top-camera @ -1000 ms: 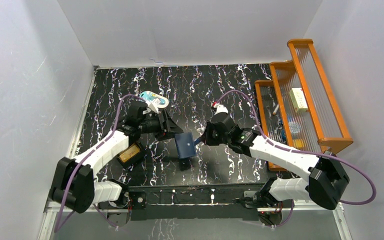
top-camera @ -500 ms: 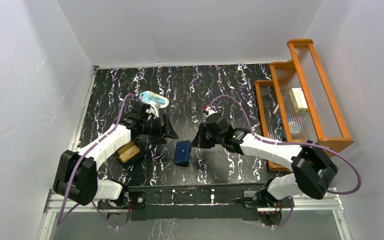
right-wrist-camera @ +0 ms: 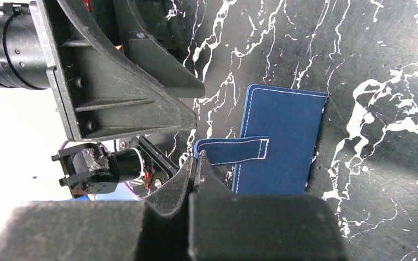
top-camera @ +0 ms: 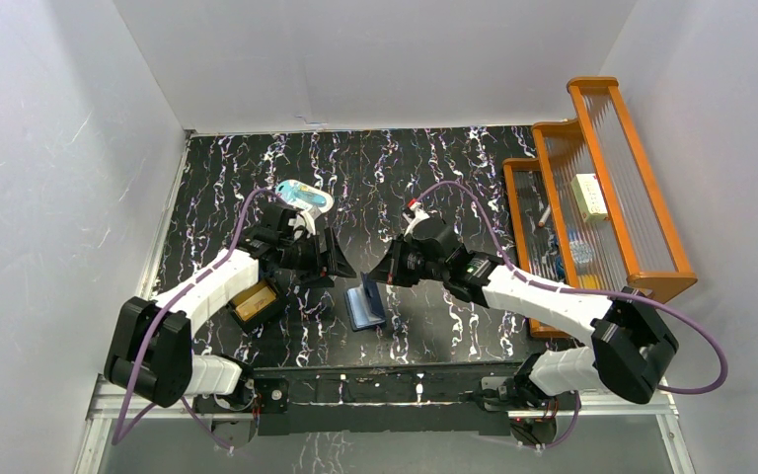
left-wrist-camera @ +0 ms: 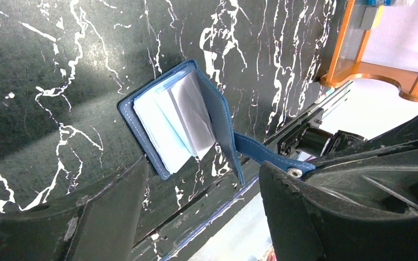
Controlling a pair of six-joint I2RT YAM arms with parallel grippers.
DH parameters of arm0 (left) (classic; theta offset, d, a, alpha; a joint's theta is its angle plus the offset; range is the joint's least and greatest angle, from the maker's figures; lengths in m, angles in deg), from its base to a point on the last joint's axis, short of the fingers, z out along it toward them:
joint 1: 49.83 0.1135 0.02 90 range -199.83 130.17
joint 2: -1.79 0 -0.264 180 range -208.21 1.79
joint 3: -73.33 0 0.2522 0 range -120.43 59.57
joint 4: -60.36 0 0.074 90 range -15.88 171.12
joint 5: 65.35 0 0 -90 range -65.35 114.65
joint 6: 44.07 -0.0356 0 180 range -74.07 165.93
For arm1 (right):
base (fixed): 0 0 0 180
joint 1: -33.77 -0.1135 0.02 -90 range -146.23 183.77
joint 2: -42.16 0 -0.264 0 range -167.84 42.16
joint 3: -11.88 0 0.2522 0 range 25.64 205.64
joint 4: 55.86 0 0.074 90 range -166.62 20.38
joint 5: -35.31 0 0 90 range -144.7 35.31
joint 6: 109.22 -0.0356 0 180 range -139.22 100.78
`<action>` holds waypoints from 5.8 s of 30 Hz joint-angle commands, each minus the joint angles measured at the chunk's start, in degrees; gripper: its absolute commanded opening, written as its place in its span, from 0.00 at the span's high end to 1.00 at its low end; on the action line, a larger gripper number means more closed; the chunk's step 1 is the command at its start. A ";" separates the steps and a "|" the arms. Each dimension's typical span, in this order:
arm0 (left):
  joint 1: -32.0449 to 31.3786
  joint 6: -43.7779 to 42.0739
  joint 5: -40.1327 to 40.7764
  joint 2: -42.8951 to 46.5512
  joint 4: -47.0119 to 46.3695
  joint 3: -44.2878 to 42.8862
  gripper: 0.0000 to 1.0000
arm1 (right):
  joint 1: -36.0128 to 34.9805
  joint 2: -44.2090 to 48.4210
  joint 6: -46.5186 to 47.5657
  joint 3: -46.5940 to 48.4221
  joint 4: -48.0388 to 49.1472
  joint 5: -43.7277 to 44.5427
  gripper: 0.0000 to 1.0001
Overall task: Put the credit cards into the card holder
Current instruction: Open the card holder at the center of the board, then move the storage box to the center of the board.
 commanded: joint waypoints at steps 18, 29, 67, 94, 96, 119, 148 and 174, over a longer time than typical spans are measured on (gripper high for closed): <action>-3.17 -0.17 2.16 -4.23 1.28 0.73 0.37 | 6.81 10.51 6.69 -10.23 -10.86 11.22 1.00; -5.12 0.69 3.35 -5.85 -1.64 2.77 0.37 | 8.93 11.74 7.28 -13.22 -10.43 11.01 1.00; -2.62 2.64 13.27 3.42 6.53 -3.86 1.00 | 7.81 8.10 7.69 2.58 -11.96 3.39 0.44; 13.88 -4.85 53.94 24.65 29.18 -22.23 1.00 | -15.45 -34.68 12.55 31.95 8.07 7.50 0.40; 13.83 -5.25 54.63 25.09 29.60 -22.41 1.00 | -16.02 -37.69 13.25 35.30 7.09 8.01 0.40; 13.85 -7.38 50.66 24.40 31.15 -21.86 1.00 | -16.32 -48.41 18.64 49.39 -2.28 10.95 0.81; 13.68 -1.94 -4.25 14.83 15.86 -13.03 1.00 | 13.10 -2.65 12.82 15.38 -32.37 25.08 1.00; 0.46 7.35 -3.12 3.46 -8.56 8.64 1.00 | 15.70 4.47 2.83 4.70 -34.56 23.40 0.60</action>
